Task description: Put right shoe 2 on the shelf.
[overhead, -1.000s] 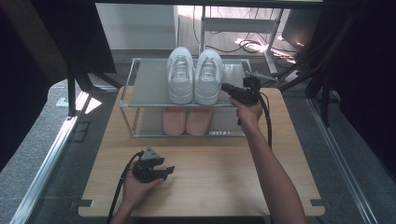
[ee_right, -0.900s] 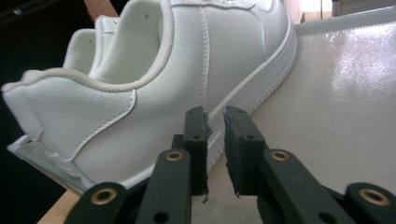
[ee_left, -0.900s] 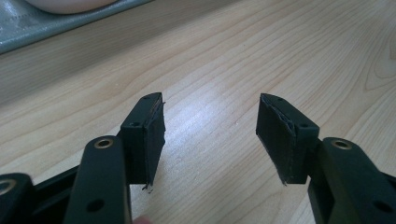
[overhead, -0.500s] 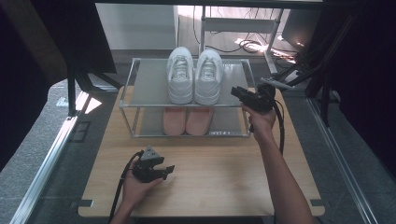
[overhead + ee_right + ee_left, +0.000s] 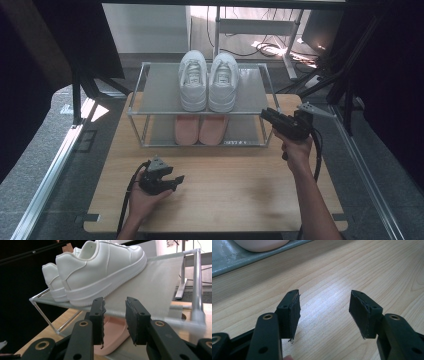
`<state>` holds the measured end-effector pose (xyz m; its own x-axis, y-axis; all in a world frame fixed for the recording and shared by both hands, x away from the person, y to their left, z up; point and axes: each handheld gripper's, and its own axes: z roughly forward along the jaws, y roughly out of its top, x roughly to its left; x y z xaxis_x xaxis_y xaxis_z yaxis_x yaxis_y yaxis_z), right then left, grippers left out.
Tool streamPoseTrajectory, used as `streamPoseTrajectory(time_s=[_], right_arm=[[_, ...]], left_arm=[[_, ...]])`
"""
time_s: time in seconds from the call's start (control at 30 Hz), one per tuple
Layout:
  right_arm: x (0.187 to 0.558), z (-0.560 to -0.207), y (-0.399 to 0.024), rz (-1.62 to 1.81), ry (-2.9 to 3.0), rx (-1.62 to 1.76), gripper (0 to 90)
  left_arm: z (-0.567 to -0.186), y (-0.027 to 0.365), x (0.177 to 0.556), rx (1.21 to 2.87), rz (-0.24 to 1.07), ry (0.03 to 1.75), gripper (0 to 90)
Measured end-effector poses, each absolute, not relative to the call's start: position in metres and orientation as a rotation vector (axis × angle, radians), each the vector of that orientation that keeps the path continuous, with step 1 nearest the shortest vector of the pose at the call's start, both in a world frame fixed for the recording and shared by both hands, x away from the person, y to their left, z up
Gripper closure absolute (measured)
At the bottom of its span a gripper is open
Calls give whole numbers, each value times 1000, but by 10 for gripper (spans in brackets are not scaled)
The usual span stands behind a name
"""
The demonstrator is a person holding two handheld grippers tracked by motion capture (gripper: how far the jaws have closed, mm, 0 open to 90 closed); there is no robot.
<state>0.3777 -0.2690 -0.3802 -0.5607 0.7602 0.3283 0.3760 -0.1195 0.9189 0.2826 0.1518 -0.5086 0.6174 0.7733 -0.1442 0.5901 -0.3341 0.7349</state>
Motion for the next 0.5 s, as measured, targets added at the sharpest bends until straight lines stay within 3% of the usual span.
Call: streamPoseTrajectory(time_s=[0.5], right_arm=[[337, -427, -289, 1723, 1838, 1266, 658]], left_arm=[[-509, 152, 282, 2049, 291, 1078, 430]])
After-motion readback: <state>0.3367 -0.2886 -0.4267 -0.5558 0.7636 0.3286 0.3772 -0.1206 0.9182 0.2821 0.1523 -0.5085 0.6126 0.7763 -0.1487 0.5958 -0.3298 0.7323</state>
